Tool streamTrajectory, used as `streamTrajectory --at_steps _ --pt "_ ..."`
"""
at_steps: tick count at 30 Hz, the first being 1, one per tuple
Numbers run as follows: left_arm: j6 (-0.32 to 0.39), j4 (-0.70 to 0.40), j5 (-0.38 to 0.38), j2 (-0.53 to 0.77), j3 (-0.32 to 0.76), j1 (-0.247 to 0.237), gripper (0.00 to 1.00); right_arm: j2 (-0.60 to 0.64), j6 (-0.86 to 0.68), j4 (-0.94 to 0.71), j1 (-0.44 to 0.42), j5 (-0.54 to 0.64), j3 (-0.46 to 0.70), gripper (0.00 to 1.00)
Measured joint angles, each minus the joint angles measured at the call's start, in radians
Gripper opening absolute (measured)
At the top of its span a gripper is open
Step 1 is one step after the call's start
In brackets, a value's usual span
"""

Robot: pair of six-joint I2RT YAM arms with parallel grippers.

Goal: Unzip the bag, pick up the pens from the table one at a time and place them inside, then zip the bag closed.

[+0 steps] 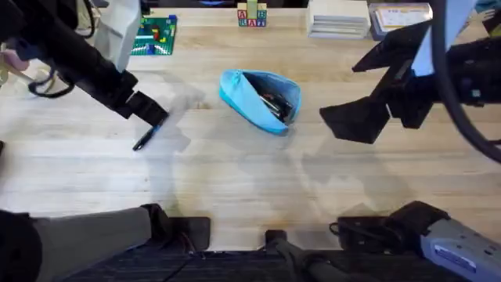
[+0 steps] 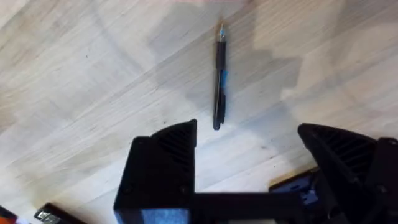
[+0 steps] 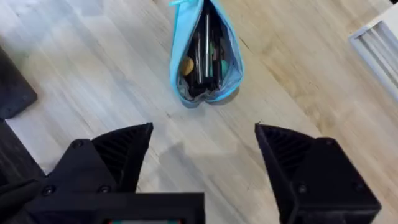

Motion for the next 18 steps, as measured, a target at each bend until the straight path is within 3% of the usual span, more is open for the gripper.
streamTrajectory --at_steps 11,18 --pt "0.008 0.184 -0.022 0.0 -0.195 0.005 0.993 0.0 0.0 0.0 0.0 0.0 0.0 0.997" --pt "0.008 0.272 -0.022 0.0 -0.258 0.005 0.993 0.0 0.0 0.0 0.0 0.0 0.0 0.998"
